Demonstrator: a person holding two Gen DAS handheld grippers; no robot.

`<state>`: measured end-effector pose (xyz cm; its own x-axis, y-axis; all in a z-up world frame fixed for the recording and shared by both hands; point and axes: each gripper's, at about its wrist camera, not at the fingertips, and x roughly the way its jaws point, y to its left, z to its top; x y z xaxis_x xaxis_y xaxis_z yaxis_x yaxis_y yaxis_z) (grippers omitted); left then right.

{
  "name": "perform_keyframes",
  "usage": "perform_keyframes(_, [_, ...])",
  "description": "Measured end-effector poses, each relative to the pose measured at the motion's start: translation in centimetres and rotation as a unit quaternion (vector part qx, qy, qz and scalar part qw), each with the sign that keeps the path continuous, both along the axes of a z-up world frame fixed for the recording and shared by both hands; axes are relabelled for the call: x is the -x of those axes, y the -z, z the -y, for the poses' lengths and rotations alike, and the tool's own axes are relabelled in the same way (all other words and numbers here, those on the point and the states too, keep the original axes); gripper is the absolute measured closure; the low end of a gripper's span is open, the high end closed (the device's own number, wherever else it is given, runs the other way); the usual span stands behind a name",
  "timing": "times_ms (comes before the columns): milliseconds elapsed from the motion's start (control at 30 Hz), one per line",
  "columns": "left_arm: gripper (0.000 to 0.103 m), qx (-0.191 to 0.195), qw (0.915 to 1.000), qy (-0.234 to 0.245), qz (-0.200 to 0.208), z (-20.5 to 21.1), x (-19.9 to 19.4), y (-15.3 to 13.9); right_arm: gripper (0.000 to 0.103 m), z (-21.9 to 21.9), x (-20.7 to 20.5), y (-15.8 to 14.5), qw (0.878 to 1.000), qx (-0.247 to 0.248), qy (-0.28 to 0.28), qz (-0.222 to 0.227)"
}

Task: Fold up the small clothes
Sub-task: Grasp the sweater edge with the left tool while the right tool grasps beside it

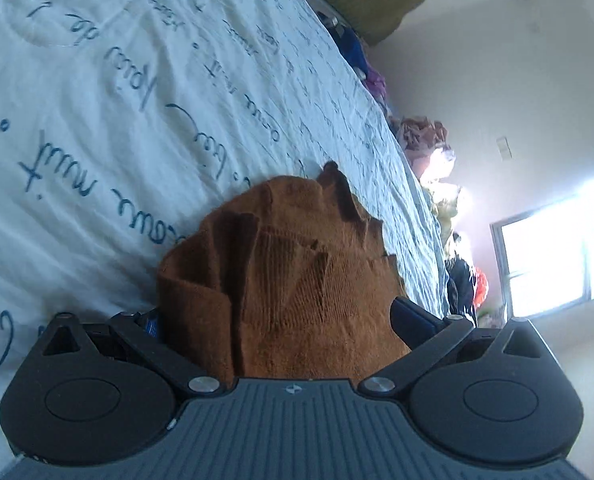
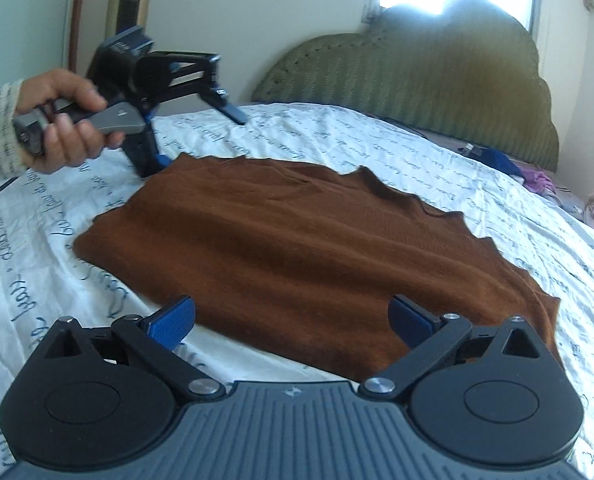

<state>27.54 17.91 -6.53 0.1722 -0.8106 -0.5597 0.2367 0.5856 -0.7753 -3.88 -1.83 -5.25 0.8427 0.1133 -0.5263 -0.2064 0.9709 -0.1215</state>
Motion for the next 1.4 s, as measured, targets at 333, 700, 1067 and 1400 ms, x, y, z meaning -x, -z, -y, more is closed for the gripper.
perform_keyframes(333, [0.0, -0.01, 0.9996, 0.023, -0.013, 1.6, -1.1, 0.6, 0.0, -11.4, 0.5, 1.1, 0.979, 0.155, -0.106, 0.082])
perform_keyframes(700, [0.0, 0.025, 0.9991, 0.002, -0.035, 0.3, -1.3, 1.1, 0.0, -14.6, 1.0, 3.7, 0.921, 0.332, -0.137, 0.15])
perform_keyframes(1067, [0.014, 0.011, 0.9995, -0.003, -0.029, 0.4, -1.4, 0.6, 0.018, -12.1, -4.0, 2.1, 0.975, 0.193, -0.105, 0.038])
perform_keyframes(1400, [0.092, -0.02, 0.9984, -0.028, -0.044, -0.5, -0.7, 2.0, 0.088, -11.3, -4.3, 2.3, 0.983, 0.159, -0.087, 0.028])
